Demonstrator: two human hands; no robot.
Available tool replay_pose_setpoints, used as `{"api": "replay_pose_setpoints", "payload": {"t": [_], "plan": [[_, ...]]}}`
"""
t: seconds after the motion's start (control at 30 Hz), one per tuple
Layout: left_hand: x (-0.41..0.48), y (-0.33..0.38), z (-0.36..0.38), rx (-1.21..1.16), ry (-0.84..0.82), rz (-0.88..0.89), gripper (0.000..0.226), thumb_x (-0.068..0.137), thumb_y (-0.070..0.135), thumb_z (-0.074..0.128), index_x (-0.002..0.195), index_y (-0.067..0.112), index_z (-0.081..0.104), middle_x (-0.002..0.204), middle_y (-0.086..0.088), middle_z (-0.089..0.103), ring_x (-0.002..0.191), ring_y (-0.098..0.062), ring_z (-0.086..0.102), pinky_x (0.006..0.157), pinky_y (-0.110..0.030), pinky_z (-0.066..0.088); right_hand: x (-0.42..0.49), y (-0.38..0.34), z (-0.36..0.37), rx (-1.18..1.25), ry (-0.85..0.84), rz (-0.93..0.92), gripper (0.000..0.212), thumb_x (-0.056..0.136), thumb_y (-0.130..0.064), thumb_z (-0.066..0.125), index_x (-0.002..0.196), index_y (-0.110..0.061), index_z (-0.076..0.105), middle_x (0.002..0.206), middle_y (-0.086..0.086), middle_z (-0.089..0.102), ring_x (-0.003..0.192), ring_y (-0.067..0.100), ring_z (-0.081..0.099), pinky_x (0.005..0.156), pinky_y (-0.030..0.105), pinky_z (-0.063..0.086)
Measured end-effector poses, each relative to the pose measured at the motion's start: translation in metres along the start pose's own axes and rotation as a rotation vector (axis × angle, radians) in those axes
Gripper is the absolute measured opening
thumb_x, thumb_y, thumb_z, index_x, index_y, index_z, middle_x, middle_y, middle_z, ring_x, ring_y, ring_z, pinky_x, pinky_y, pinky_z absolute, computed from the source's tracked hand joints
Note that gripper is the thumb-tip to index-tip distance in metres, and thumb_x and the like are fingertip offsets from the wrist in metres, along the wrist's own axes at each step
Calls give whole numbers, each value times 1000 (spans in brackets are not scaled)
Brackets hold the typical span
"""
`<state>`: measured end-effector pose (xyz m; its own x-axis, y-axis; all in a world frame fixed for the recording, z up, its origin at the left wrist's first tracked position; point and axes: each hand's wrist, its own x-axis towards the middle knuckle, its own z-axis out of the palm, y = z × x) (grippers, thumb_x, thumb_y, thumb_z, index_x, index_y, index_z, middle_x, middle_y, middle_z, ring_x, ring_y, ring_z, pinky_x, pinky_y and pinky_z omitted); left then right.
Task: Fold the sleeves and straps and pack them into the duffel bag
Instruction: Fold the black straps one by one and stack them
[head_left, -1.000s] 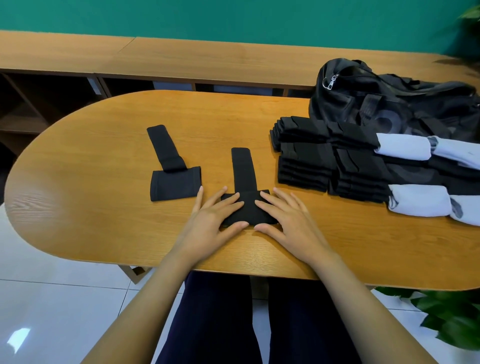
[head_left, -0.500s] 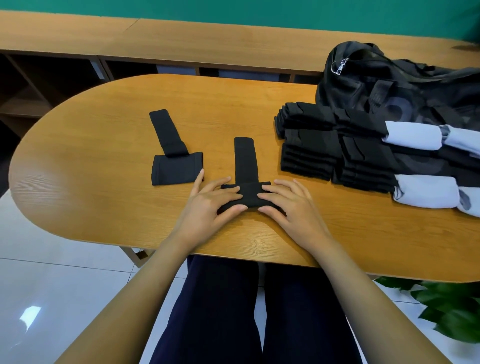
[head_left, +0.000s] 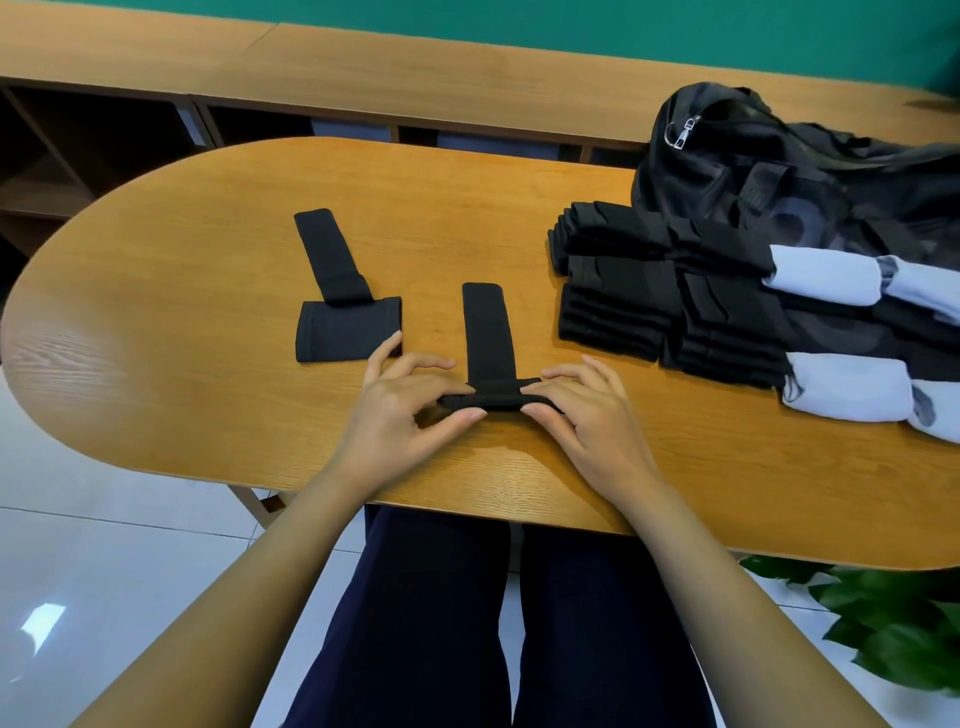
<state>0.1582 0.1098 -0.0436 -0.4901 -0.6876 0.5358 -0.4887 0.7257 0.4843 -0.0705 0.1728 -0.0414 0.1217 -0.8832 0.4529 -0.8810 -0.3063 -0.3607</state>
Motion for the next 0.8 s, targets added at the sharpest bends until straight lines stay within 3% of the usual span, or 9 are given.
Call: {"api": "replay_pose_setpoints", "payload": {"t": [0.1, 0.2, 0.33, 0.4, 0.5, 0.6, 0.7, 0.8], "plan": [[0, -1, 0, -6, 42, -18, 38, 90, 50, 57, 89, 16, 74, 96, 4, 71, 109, -7, 59, 117, -50, 22, -1, 1, -2, 20, 69, -10, 54, 101, -51, 34, 100, -15, 74, 99, -2, 72, 107, 10, 57, 112, 32, 24], [0, -5, 1, -18, 43, -53, 33, 90, 45, 59, 74, 18, 66, 92, 2, 69, 106, -4, 58, 115, -51, 25, -3, 0, -4, 36, 92, 3, 45, 95, -51, 47, 103, -15, 73, 101, -2, 70, 108, 8, 54, 110, 31, 26], [-1, -4, 1, -104, 61, -143, 60, 92, 62, 46, 72, 10, 67, 95, -1, 68, 110, 17, 44, 118, -37, 21, -3, -1, -4, 57, 80, 47, 40, 91, -47, 53, 115, -18, 68, 107, -3, 67, 111, 8, 49, 107, 38, 33], [-1, -1, -1, -140, 58, -194, 55, 91, 65, 46, 73, 17, 64, 91, 3, 64, 107, 12, 47, 118, -42, 23, -3, 1, -4, 113, 104, 81, 38, 92, -43, 52, 115, -17, 68, 104, -3, 66, 109, 9, 50, 107, 43, 37], [1, 1, -3, -188, 46, -196, 24, 89, 55, 56, 102, 35, 61, 86, 13, 64, 102, 2, 56, 117, -50, 24, -1, 3, -4, 219, 112, 181, 41, 93, -47, 50, 118, -18, 64, 99, -9, 65, 104, 12, 55, 103, 41, 41], [2, 2, -2, -257, 20, -194, 59, 88, 45, 59, 142, 22, 46, 84, 11, 70, 108, -4, 60, 119, -44, 20, 1, 4, -5, 347, 117, 268, 50, 92, -48, 52, 132, -18, 54, 87, -9, 70, 103, 12, 61, 103, 29, 37], [2, 0, -2, -268, -16, -212, 68, 89, 48, 56, 148, 23, 36, 86, 11, 70, 111, -6, 59, 120, -38, 17, 1, 5, -4, 354, 115, 298, 48, 94, -40, 57, 137, -20, 49, 73, -10, 66, 94, 11, 64, 106, 29, 34], [2, 0, -4, -247, -9, -261, 62, 89, 57, 50, 146, 33, 38, 88, 11, 65, 108, -10, 56, 118, -33, 18, -1, 6, -5, 262, 175, 306, 42, 92, -45, 55, 129, -25, 55, 74, -11, 58, 85, 8, 58, 102, 32, 37]]}}
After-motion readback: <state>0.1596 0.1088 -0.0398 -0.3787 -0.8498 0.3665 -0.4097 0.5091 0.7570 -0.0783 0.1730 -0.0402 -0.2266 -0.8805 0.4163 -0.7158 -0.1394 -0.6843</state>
